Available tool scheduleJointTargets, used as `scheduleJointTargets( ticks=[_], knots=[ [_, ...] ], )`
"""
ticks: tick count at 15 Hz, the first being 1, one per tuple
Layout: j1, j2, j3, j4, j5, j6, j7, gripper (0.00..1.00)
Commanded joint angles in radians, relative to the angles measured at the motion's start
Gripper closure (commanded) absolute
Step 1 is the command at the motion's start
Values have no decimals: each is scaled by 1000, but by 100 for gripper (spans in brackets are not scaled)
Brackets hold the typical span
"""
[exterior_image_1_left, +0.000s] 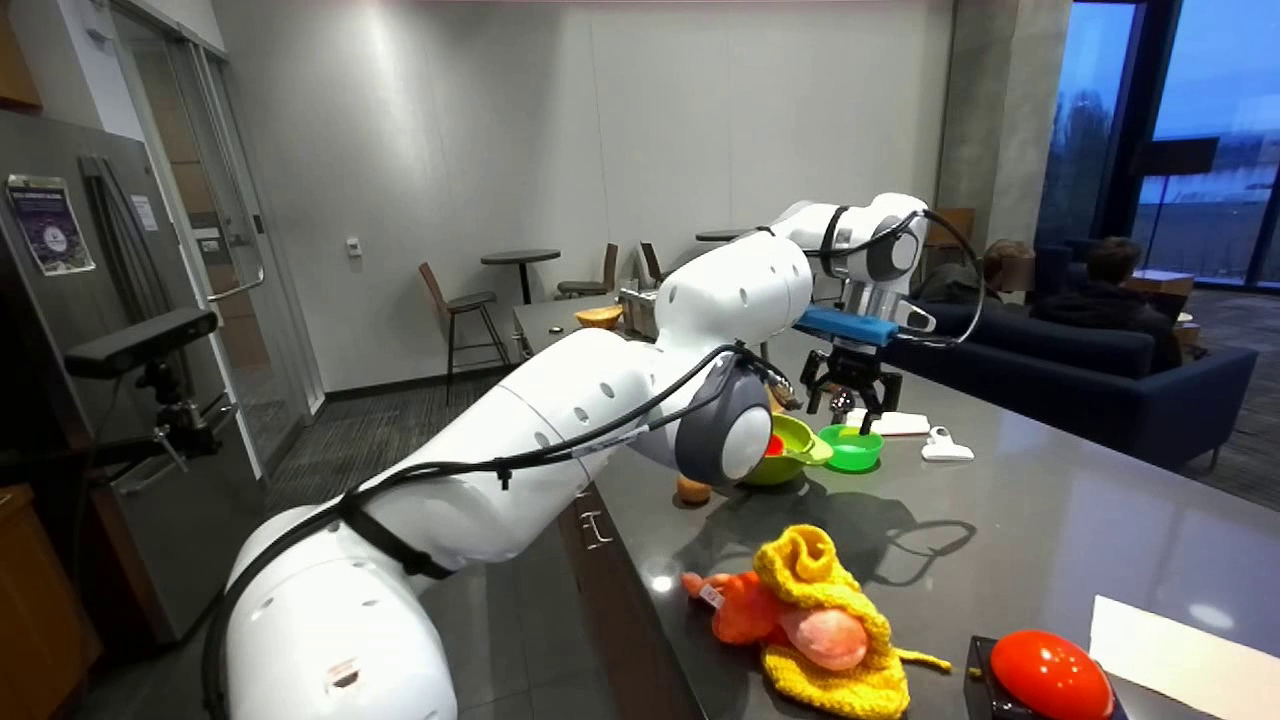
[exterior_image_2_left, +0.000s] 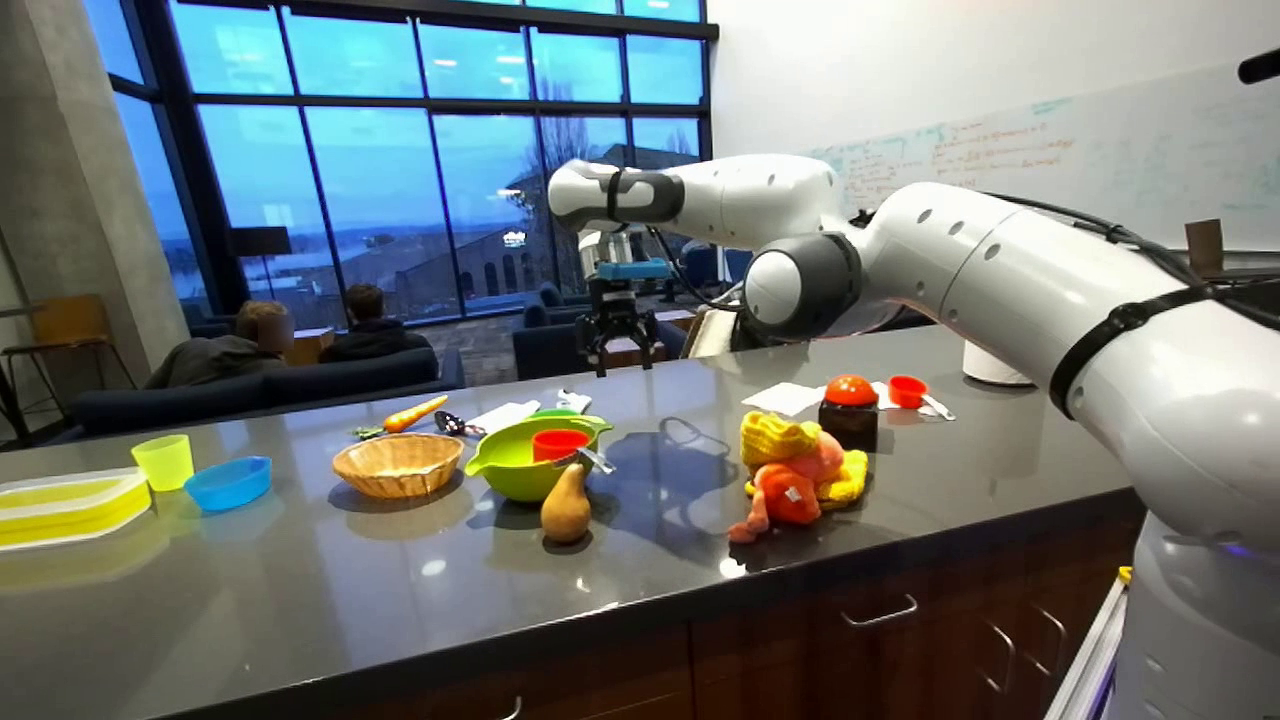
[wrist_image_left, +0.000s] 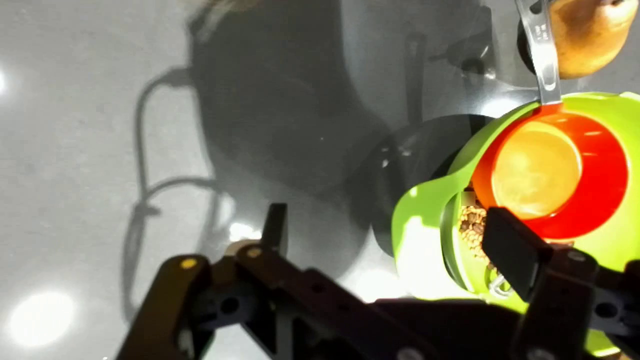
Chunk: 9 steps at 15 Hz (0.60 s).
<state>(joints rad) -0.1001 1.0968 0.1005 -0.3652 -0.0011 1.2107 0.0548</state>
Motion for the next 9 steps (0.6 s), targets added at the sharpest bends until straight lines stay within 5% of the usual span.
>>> scheduleJointTargets(
  ticks=[1, 9],
  knots=[
    [-26, -38, -40, -15, 38, 0, 44, 0],
    [-104, -76, -54, -26, 114, -42, 210, 0]
  ],
)
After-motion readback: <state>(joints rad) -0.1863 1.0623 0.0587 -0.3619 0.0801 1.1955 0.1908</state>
